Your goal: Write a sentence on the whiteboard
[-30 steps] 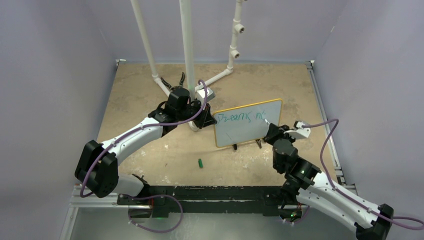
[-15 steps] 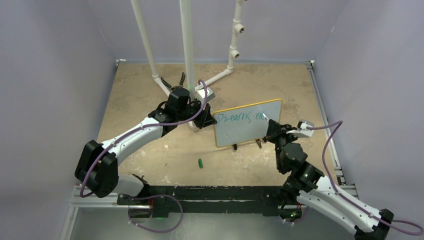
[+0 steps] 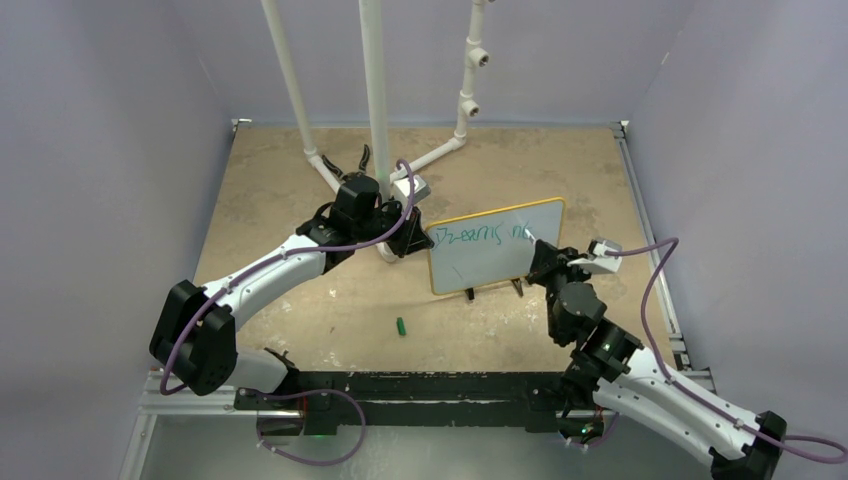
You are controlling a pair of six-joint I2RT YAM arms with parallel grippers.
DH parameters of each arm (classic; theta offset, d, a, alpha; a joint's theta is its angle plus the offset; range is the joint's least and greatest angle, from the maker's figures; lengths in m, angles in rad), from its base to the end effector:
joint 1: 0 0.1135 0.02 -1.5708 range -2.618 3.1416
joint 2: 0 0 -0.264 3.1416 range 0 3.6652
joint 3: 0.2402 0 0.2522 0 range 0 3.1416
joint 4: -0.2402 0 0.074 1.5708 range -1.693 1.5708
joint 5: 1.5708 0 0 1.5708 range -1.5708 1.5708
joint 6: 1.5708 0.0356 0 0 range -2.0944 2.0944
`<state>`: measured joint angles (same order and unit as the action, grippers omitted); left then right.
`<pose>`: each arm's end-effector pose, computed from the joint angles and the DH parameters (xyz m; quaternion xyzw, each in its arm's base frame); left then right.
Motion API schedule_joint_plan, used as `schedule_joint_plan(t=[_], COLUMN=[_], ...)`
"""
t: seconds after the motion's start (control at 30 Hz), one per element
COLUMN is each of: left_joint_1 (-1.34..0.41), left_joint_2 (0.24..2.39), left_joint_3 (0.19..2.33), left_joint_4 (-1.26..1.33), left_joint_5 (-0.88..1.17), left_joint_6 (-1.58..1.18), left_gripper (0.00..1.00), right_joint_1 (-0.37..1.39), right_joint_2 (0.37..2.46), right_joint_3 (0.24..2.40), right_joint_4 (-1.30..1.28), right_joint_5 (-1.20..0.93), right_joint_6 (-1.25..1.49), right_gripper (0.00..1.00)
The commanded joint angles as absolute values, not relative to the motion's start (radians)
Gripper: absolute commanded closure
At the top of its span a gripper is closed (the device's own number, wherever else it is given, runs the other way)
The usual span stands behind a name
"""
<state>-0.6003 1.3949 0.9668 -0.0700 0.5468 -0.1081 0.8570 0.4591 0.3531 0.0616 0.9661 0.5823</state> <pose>0.2481 -0.1922 0.2764 0.3355 0.7691 -0.3883 0.3810 0.1056 0.0771 0.2601 0.2304 0.6779 0.1511 0.6816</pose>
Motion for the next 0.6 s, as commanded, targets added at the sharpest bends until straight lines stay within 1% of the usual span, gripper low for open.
schedule_joint_plan(t=[0.0, 0.57], left_joint_1=[-0.585, -0.585], left_joint_2=[1.374, 1.373], left_joint_3=[0.956, 0.956], left_joint_4=[-0.043, -0.044], left_joint_5=[0.525, 0.525], left_joint_6=[-0.080, -0.080], left_gripper=[1.00, 1.00], right_joint_1=[0.856, 0.856], right_joint_2=[0.488, 0.505], right_joint_3=[0.387, 0.396], right_joint_4=[0.054, 0.048], right_joint_5=[1.018, 1.086], right_joint_6=[0.605, 0.621], right_gripper=[1.00, 1.00])
